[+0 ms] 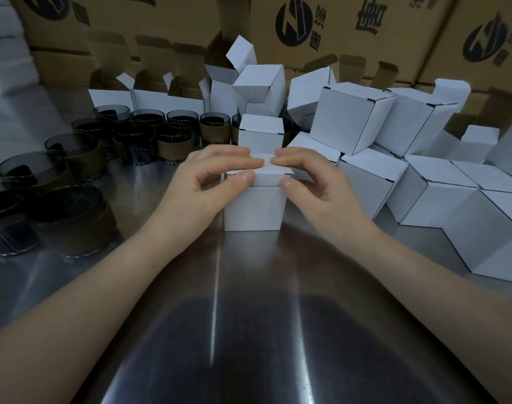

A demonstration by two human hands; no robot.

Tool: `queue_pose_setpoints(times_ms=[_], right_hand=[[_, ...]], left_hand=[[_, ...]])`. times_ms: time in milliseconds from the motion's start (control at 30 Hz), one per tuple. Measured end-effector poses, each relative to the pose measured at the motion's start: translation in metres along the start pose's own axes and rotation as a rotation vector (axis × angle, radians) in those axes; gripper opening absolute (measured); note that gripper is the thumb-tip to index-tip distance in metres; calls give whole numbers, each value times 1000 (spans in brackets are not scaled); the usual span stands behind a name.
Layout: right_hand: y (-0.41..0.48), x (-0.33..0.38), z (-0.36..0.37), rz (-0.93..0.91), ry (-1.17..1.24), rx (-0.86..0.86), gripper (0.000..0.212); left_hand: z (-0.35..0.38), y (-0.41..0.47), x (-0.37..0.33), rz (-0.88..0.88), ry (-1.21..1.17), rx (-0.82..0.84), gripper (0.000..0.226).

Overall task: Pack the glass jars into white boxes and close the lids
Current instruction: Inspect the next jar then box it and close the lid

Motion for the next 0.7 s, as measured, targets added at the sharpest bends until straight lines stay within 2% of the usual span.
queue_pose_setpoints(times_ms=[167,367,500,600,700], right_hand=[[2,1,0,23,10,-19,21],[0,-3,1,54,43,-21,7],[0,-9,4,124,137,-50,17],[-3,-19,8,229,225,-78,13],[-3,-27,12,315,283,-84,11]], left_hand=[[-2,1,1,-10,-10,-38,21],[3,2,10,-77,-43,-11,18],[7,3,23,-208,-178,7,38],[11,4,28,-276,-311,22,48],[13,7,31,-308,-331,20,51]])
Point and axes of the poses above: each hand's wrist, its own y-axis towards the middle knuckle, its own z-axis out of the palm, x = y × z, the point moved 9 cm from there along y, towards the middle knuckle, and after that the axes turned 7 degrees about -z, right-handed, at the moved point
